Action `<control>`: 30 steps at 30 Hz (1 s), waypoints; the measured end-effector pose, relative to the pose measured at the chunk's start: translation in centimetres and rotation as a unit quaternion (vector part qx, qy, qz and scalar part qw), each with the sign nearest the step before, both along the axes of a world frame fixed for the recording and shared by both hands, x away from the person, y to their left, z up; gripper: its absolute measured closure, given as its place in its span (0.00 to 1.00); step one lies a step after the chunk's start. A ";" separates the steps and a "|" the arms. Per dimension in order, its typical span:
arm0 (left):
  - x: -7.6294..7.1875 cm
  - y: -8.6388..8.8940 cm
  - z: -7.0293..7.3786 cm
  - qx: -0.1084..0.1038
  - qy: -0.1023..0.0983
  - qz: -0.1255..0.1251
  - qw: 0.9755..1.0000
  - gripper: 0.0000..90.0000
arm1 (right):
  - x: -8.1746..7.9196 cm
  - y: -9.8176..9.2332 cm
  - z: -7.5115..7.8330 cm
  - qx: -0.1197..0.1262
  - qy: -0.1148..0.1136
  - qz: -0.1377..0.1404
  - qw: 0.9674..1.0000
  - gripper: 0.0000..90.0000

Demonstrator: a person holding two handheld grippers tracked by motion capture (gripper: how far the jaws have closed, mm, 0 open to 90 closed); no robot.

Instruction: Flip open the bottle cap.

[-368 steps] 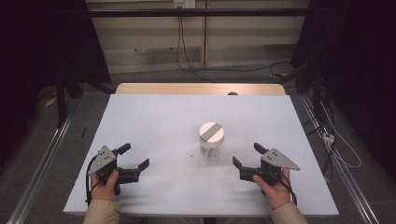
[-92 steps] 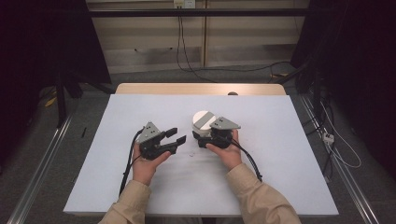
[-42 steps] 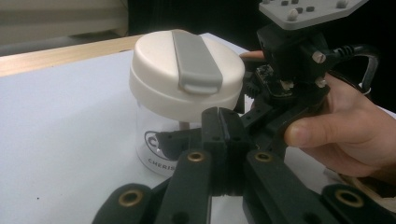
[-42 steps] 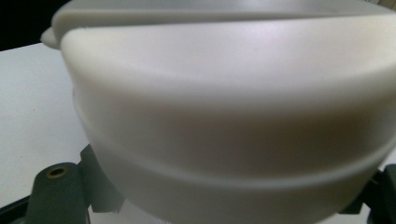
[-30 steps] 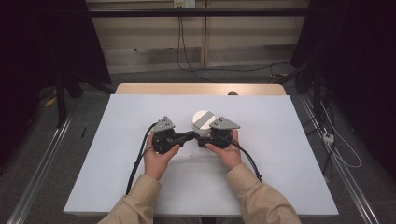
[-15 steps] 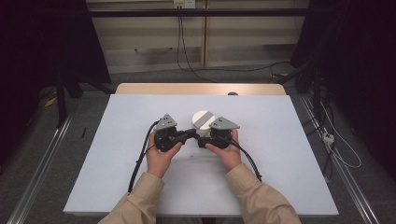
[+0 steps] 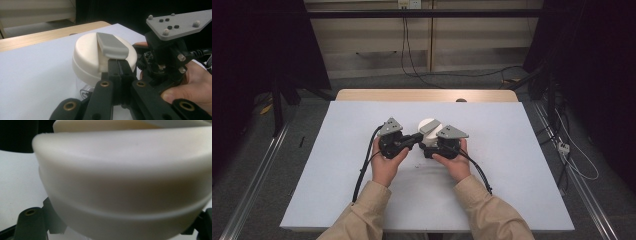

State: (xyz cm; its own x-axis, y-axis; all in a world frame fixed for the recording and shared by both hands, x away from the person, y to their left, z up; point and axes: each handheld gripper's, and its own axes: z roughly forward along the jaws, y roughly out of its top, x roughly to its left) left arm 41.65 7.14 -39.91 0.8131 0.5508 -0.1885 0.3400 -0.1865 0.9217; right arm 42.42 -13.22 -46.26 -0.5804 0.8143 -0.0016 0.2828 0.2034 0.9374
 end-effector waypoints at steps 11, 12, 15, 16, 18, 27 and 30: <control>0.5 -0.4 1.3 0.003 -0.007 0.009 1.000 1.00 | 0.0 0.1 0.0 -0.002 -0.002 0.001 1.000 0.21; 0.5 -0.4 1.3 0.003 -0.007 0.009 1.000 1.00 | 0.0 0.1 0.0 -0.002 -0.002 0.001 1.000 0.21; 0.7 -0.6 1.6 0.002 -0.006 0.007 1.000 1.00 | 0.0 0.1 0.0 -0.003 -0.001 0.000 1.000 0.21; 0.7 -0.6 1.7 0.002 -0.007 0.009 1.000 1.00 | 0.0 0.1 0.0 -0.003 -0.001 0.000 1.000 0.21; 0.8 -0.8 1.8 0.003 -0.006 0.009 1.000 1.00 | 0.0 0.1 0.0 -0.003 -0.002 0.000 1.000 0.21; 1.4 -1.4 2.4 0.007 -0.006 0.011 1.000 1.00 | -0.1 0.1 0.0 -0.002 0.000 -0.001 1.000 0.21; 1.5 -1.5 2.5 0.007 -0.007 0.012 1.000 1.00 | -0.1 0.1 0.0 -0.002 0.000 -0.001 1.000 0.21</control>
